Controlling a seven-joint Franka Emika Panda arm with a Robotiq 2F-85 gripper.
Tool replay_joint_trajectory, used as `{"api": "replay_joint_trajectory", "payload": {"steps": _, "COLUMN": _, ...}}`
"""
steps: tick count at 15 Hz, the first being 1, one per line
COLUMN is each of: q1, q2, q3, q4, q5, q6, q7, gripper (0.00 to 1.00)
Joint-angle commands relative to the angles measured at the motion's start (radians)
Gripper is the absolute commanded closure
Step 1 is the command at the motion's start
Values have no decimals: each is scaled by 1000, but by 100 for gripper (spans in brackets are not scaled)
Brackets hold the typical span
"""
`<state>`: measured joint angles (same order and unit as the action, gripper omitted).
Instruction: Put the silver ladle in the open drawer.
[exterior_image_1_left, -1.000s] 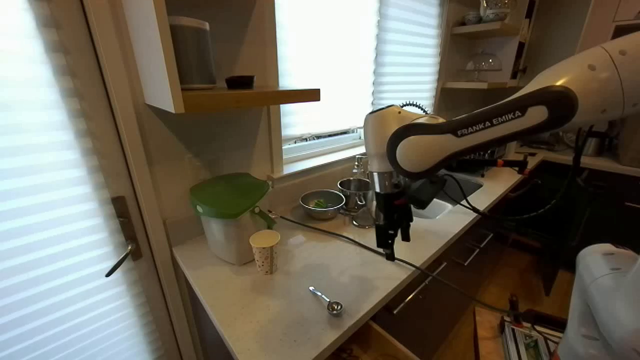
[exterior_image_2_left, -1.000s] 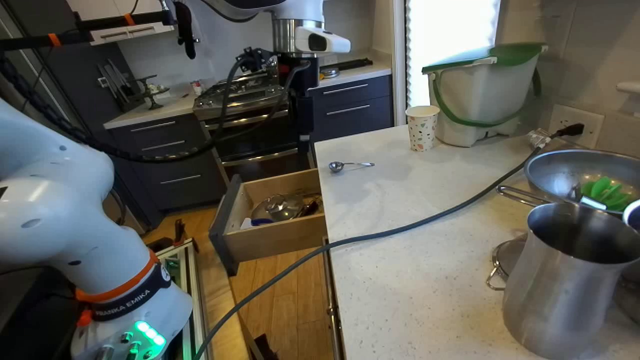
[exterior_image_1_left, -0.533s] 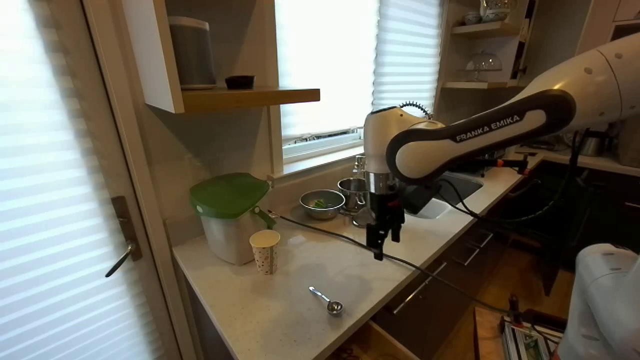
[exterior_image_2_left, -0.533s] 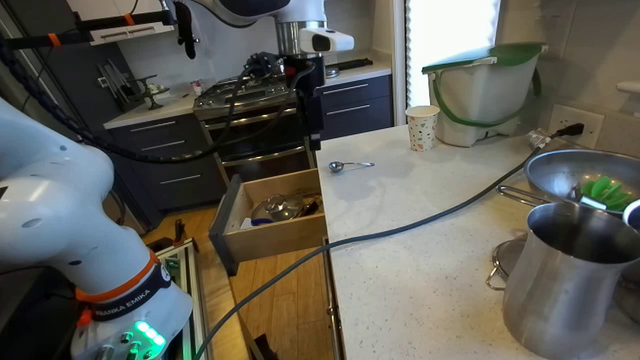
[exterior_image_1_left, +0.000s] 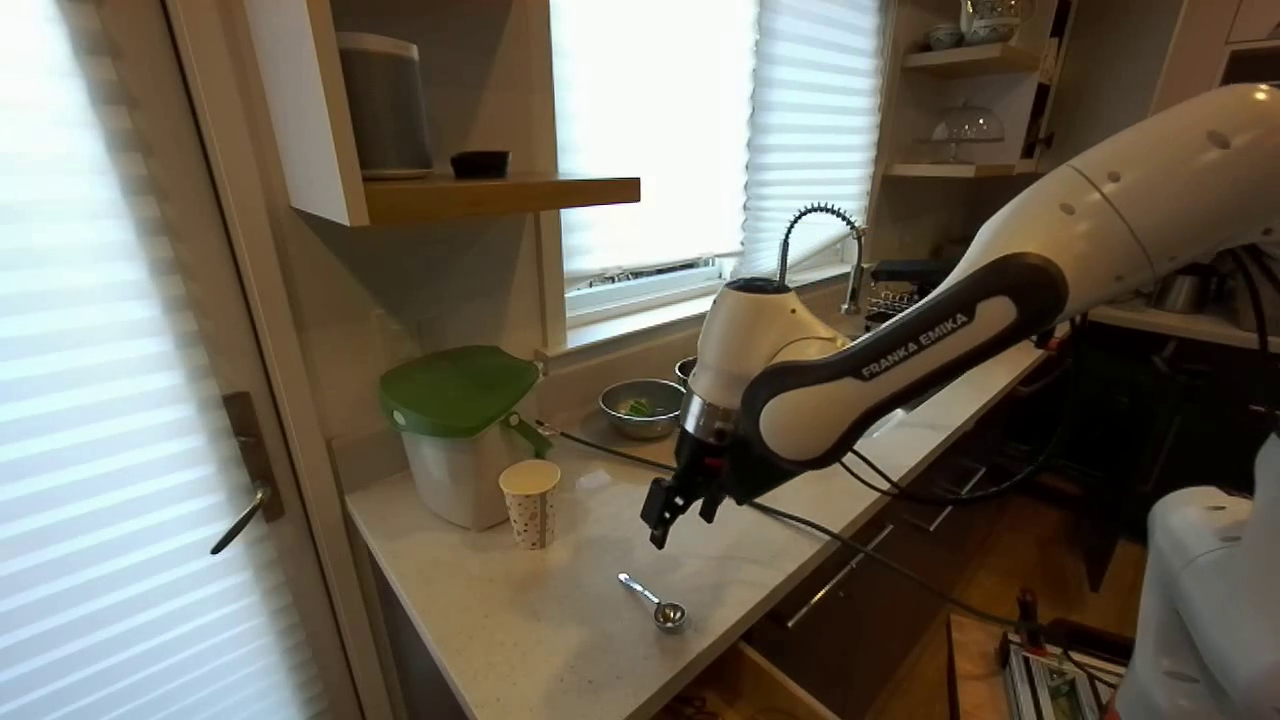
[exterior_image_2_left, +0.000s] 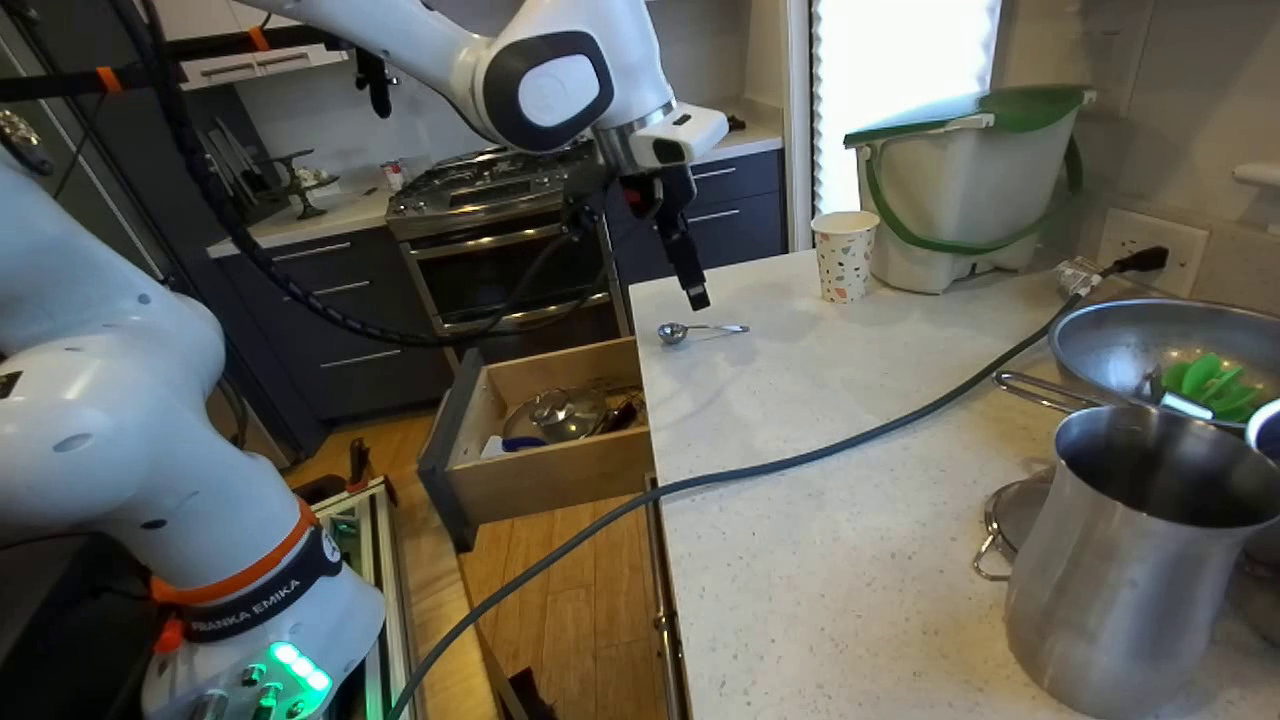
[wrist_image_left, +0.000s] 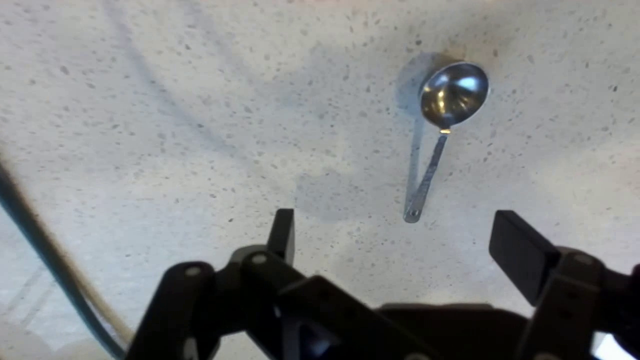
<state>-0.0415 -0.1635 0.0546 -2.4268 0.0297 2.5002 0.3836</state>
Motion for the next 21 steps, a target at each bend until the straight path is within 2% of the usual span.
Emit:
{"api": "replay_joint_trajectory", "payload": {"steps": 1, "q1": 27, "q2": 126, "q3": 8, "q4": 29, "q5": 34, "q6": 98, "q7": 20, "gripper": 0}}
{"api": "replay_joint_trajectory", "payload": {"steps": 5, "q1": 52, "q2": 238, "q3": 4, "q4": 64, "q5": 41, "q6": 168, "q7": 10, "gripper": 0}}
{"api": "replay_joint_trajectory", "payload": {"steps": 7, "q1": 62, "q2": 274, "q3": 3, "q4": 87, "q5": 64, "q6": 177, "q7": -3, "gripper": 25}}
{"api": "replay_joint_trajectory", "payload": {"steps": 10, "q1": 73, "q2": 296, "q3": 9, "q4": 115, "q5": 114, "q6": 162, "q7": -29, "gripper": 51}}
{"api": "replay_joint_trajectory", "payload": {"steps": 16, "q1": 84, "q2": 274, "q3": 10, "q4": 126, "q5": 148, "q6": 78, "q7": -29, "gripper": 95}}
{"api": "replay_joint_trajectory", "payload": {"steps": 17, "q1": 86, "q2": 269, "q3": 11, "q4": 127, "q5": 155, "q6": 55, "q7": -31, "gripper": 100}}
{"api": "replay_joint_trajectory", "payload": {"steps": 21, "q1": 95, "q2": 208, "q3": 18, "q4": 117, "q5": 188, "q6": -53, "q7": -46, "gripper": 99}}
